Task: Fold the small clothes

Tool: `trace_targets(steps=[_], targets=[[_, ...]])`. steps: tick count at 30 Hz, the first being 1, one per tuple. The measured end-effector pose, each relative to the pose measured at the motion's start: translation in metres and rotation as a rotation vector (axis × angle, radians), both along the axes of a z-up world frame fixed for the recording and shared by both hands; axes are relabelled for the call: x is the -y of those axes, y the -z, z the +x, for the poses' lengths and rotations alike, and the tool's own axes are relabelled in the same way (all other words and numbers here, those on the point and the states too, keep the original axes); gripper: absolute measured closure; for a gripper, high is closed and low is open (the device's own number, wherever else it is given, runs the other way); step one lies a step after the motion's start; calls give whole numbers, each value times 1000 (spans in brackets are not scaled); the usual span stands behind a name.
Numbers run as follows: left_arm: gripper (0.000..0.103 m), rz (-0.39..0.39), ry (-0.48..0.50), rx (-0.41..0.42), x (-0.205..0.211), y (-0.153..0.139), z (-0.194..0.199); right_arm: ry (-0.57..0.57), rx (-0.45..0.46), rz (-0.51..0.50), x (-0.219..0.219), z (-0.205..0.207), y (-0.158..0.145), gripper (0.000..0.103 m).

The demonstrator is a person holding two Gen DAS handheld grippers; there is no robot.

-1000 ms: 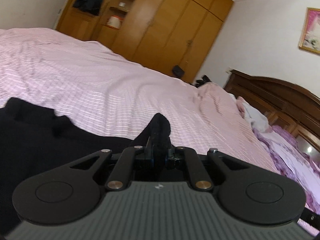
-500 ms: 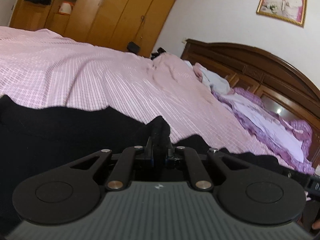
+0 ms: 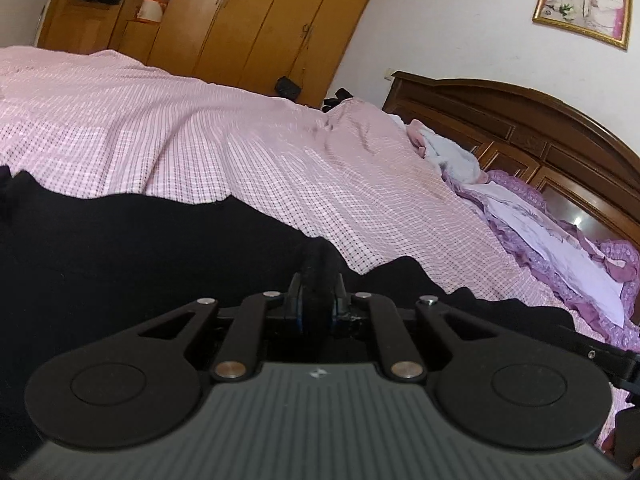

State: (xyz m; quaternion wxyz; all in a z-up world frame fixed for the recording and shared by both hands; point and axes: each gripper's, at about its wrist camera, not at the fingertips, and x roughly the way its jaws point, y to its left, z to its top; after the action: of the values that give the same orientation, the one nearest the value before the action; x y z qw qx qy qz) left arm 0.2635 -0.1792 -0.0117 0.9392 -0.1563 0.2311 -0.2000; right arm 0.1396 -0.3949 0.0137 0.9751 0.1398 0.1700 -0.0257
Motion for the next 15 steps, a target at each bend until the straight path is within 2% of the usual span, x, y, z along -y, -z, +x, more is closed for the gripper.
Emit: trace_targets(steps=[1, 2, 4, 6, 8, 11, 15], targets=[[66, -39, 0, -11, -1, 1, 1, 1, 4, -1, 1, -1, 0, 0], [38, -89, 0, -22, -3, 3, 1, 4, 6, -4, 1, -2, -1, 0], [6, -180, -21, -41, -4, 7, 2, 7, 5, -3, 3, -2, -1, 0], [3, -218, -41, -13, -1, 7, -1, 10, 4, 2, 5, -4, -1, 0], [3, -193, -35, -17, 7, 4, -2, 12, 5, 2, 6, -6, -1, 0], [0, -118, -36, 11, 10, -9, -9, 16, 11, -3, 11, -9, -1, 0], [0, 7, -119, 96, -2, -33, -28, 40, 22, 12, 20, -12, 3, 0]])
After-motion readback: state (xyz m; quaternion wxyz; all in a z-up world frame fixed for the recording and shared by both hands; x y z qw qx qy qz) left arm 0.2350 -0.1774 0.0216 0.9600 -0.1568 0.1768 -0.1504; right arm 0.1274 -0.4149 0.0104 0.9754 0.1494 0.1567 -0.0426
